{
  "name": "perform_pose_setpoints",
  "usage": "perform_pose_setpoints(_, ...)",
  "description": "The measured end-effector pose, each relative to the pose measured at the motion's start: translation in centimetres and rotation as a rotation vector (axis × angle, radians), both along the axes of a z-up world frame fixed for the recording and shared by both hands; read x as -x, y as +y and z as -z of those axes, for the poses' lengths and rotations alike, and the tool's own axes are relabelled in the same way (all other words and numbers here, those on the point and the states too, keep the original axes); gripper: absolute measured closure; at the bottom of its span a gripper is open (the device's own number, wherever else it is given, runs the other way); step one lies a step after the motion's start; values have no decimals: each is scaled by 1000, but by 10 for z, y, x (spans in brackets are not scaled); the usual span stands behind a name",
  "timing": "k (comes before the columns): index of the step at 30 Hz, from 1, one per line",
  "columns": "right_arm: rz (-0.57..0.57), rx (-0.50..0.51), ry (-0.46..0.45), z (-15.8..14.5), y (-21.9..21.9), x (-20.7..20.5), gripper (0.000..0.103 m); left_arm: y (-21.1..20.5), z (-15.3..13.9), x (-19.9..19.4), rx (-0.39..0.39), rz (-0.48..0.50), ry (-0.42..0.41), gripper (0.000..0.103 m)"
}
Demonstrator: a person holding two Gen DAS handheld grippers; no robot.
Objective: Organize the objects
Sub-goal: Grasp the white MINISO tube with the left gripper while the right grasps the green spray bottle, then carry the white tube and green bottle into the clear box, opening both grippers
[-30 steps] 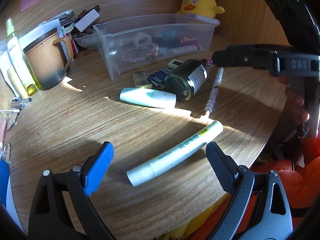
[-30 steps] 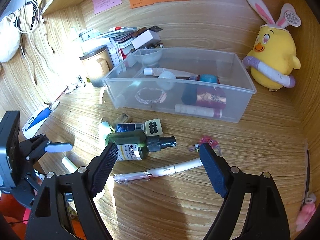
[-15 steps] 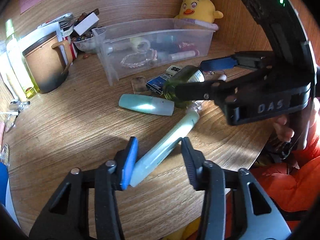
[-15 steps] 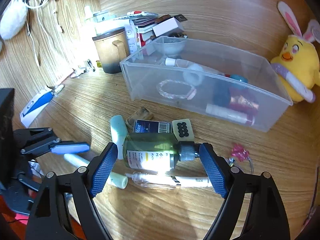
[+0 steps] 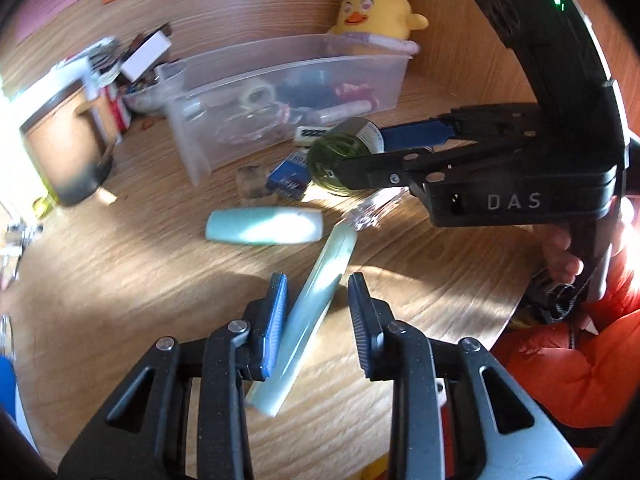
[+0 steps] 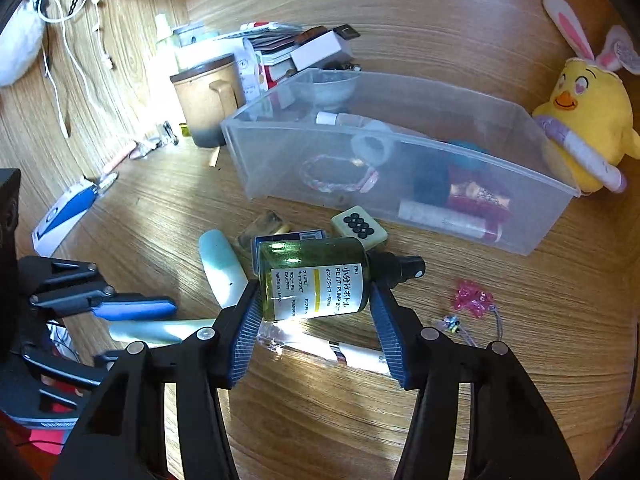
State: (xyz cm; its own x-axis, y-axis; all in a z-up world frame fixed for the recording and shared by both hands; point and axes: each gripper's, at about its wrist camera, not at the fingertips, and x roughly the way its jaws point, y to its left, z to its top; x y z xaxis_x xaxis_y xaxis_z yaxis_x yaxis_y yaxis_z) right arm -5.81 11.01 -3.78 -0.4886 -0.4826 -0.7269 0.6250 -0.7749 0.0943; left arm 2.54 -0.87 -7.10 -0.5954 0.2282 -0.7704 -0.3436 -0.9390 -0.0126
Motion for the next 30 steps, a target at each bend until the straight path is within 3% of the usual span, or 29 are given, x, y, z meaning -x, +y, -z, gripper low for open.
perform_pose_setpoints(5, 29, 20, 31, -10, 11, -2, 53, 3, 0, 8, 10, -1, 7, 88)
perform_pose_setpoints(14, 77, 58, 78, -26, 30, -1, 52, -1, -17, 5, -32, -47, 53, 88)
perform_pose_setpoints(30, 108, 158, 156, -63, 46, 7, 52, -14, -79, 33, -211, -163, 192, 88)
